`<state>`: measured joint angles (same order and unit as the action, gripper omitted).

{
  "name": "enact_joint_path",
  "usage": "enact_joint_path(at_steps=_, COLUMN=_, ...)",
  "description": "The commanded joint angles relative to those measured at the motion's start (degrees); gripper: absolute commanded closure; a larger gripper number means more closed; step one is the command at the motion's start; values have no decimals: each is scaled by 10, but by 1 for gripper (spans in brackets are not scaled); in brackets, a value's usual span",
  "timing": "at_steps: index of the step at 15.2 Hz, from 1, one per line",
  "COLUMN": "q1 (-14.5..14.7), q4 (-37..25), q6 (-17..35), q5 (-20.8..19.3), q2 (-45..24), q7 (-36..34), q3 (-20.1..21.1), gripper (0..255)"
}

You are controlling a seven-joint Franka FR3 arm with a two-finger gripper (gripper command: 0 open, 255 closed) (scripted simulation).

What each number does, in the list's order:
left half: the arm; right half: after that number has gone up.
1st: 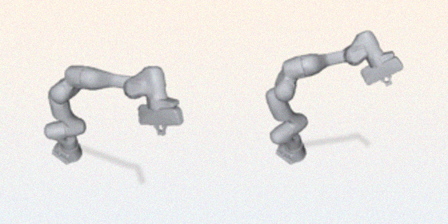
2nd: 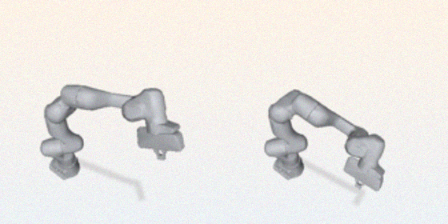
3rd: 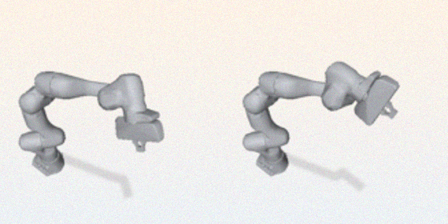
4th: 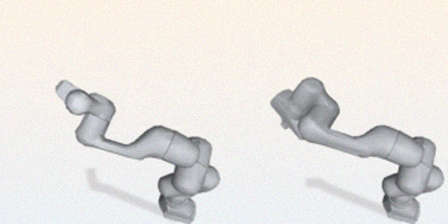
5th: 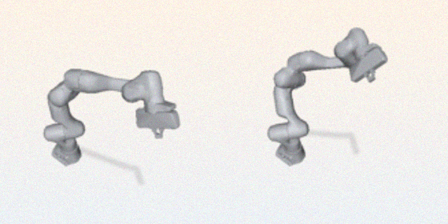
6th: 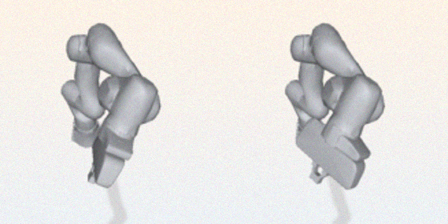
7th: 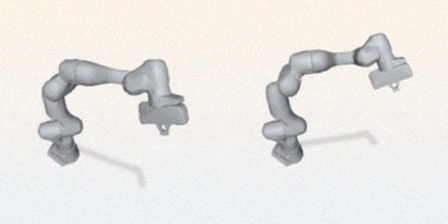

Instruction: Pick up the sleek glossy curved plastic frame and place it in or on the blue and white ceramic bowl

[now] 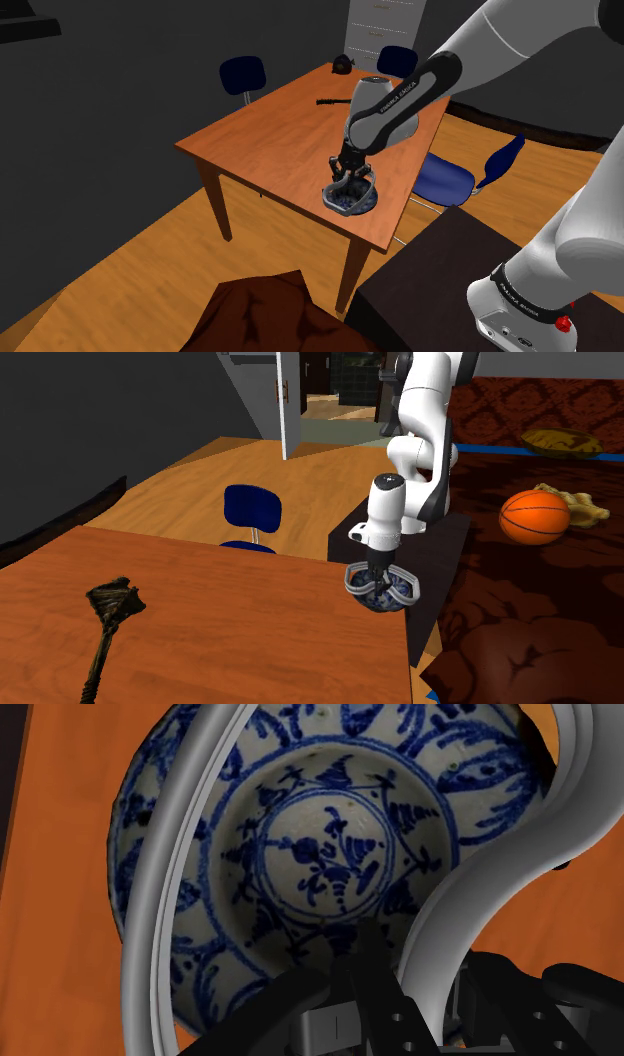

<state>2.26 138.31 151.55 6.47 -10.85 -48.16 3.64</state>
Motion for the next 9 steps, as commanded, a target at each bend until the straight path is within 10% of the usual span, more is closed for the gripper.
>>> enact_joint_path(at_steps=1, q1=0, q4=0, q6=3, q5=0, q2=-2, q7=0, q3=0, gripper=255)
enact_joint_path(at_steps=5, q1=0, q4=0, q6=3, q5=0, q2=-2, q7=0, q3=0, gripper=255)
enact_joint_path(at_steps=6, q1=0, q4=0, q6=3, q5=0, q2=-2, q7=0, q3=0, gripper=0)
enact_joint_path(at_steps=9, q1=0, q4=0, q6=3, q5=0, q2=-2, q7=0, q3=0, gripper=0)
